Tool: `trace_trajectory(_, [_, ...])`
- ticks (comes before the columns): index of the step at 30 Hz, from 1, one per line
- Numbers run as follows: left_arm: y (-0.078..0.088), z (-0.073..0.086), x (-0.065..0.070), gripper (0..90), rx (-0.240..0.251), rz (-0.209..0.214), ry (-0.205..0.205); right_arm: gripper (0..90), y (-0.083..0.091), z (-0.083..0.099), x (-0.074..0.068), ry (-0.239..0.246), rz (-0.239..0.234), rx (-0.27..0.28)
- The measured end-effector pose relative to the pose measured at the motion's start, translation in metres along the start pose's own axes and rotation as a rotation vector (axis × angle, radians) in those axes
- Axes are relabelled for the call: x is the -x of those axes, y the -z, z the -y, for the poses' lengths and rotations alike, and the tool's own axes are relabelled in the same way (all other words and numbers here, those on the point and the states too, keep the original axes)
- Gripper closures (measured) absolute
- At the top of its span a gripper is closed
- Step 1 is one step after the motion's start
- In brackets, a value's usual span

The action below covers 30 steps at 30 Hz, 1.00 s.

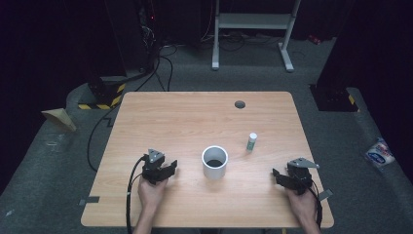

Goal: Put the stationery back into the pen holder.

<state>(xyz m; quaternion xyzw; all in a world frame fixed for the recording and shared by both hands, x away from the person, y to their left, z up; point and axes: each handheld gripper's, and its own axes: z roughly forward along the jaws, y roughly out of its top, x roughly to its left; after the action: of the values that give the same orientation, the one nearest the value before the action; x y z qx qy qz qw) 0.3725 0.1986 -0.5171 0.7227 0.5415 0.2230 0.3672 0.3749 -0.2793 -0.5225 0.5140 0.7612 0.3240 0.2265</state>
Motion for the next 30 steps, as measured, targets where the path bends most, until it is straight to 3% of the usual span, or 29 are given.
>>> trace_trajectory(4, [-0.003,0.001,0.002,43.6,-0.014,-0.014,-0.021,34.1,0.000,0.000,0.000,0.000,-0.001,0.000])
trace_trajectory(17, [-0.010,0.004,0.001,42.7,-0.020,-0.047,-0.026,40.6,0.000,0.000,-0.002,0.012,-0.017,0.007])
trace_trajectory(23, [-0.010,0.005,0.007,37.3,-0.027,-0.075,-0.079,42.4,0.002,-0.004,-0.004,-0.035,-0.053,-0.011])
trace_trajectory(26, [-0.010,0.005,0.004,34.0,-0.039,-0.067,-0.046,42.0,0.002,-0.005,-0.008,-0.029,-0.068,-0.006])
trace_trajectory(30, [-0.011,0.005,0.004,32.9,-0.036,-0.075,-0.045,37.9,0.005,-0.006,-0.011,-0.018,-0.113,-0.002])
